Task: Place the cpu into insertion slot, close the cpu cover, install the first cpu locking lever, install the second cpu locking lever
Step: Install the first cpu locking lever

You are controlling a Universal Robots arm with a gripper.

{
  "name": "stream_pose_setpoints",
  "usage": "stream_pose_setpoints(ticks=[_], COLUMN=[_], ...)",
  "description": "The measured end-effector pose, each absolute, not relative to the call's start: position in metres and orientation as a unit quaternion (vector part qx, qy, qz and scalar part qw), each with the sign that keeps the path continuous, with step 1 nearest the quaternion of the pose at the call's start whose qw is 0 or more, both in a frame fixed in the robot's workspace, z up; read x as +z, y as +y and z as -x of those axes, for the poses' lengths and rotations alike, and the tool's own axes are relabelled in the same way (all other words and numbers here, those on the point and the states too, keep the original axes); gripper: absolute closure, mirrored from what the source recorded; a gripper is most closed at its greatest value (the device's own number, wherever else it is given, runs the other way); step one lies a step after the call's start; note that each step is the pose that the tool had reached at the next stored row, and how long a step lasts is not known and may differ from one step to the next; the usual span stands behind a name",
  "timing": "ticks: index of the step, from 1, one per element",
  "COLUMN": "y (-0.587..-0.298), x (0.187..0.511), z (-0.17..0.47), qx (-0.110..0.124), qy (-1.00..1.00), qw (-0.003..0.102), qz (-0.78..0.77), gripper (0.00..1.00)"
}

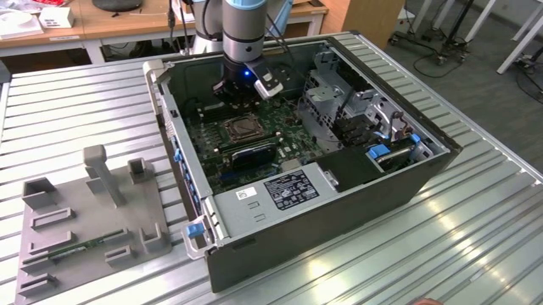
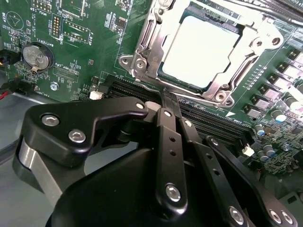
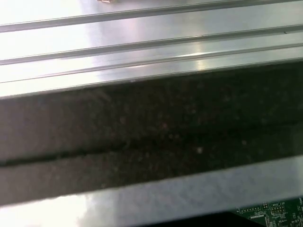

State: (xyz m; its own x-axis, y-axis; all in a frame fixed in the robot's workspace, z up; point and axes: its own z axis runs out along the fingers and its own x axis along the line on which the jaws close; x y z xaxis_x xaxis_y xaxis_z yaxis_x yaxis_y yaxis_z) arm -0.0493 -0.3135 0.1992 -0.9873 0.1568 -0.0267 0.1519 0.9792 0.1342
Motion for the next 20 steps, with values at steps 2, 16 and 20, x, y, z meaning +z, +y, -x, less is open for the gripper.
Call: stream_pose_setpoints(ticks=[2, 16, 20], y=[-0.3136, -0.3137, -0.3135], x=[0.199, 0.1983, 0.2004], z=[0.0493, 0.0492, 0.0493], qx=[0.064, 0.057, 0.057], qy=[0.995, 0.995, 0.995], qw=[0.019, 0.019, 0.019], qz=[-0.078, -0.08, -0.08], gripper=[0.89, 0.89, 0.89])
